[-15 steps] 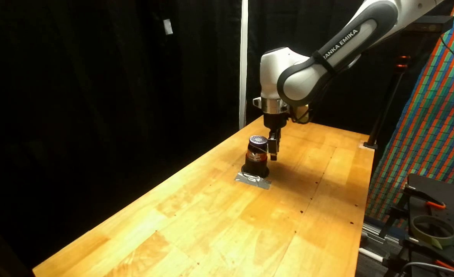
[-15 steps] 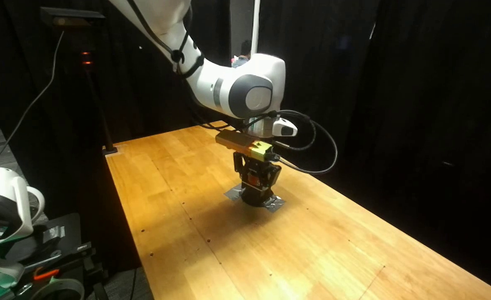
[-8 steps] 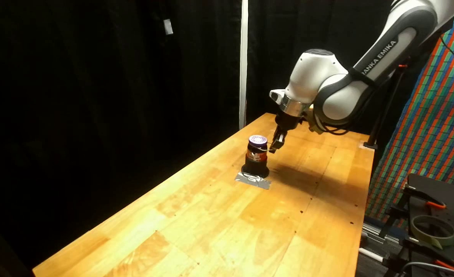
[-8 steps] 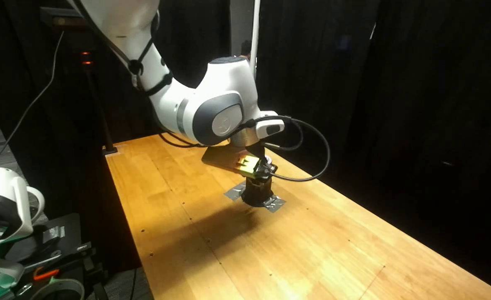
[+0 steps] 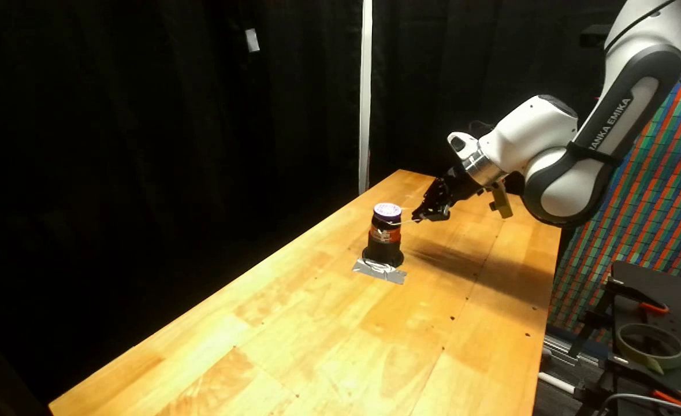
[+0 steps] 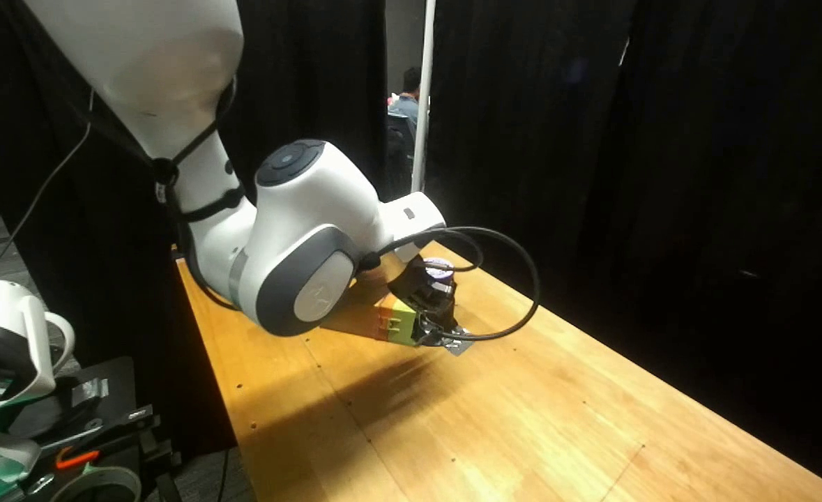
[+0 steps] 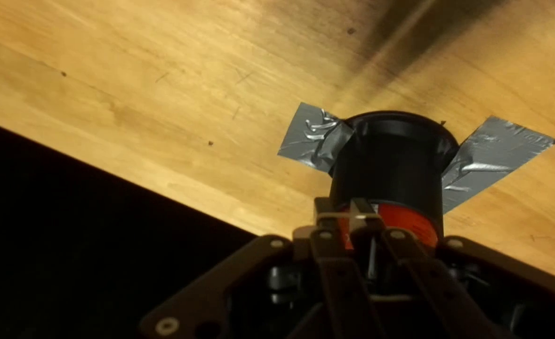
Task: Put the rubber band on the jar.
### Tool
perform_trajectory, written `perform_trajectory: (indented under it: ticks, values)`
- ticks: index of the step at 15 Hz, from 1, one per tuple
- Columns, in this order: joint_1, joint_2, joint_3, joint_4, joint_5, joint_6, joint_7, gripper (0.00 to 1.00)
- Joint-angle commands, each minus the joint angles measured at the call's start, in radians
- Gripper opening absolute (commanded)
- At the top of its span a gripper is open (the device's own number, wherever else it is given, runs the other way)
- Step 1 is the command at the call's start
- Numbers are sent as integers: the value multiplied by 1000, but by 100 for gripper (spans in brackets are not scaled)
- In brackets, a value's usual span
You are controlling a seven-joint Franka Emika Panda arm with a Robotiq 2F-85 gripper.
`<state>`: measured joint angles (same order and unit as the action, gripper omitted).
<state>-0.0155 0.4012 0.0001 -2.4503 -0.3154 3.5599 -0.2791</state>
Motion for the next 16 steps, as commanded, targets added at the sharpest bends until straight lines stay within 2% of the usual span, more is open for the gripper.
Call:
perform_trajectory:
  ticks: [1,4,9,10,11,12,13,14,15,16]
  values:
    - [-70,60,-3,-39,-109,273,-47,17]
    - [-119,159,-12,-36,-247,499,-63,17]
    - [-141,334,-68,6,-438,799,-133,17]
    - [-331,303,118,40,-470,690,-199,17]
    - [-364,325,151,53,-477,686,-224,17]
    - [-434,342,225,77,-494,665,-265,17]
    - [-397,392,167,91,-521,758,-268,17]
    - [-560,405,329,146,-567,666,-315,17]
    - [-611,440,368,164,-601,667,-347,17]
    - [-513,458,250,145,-613,789,-326,18]
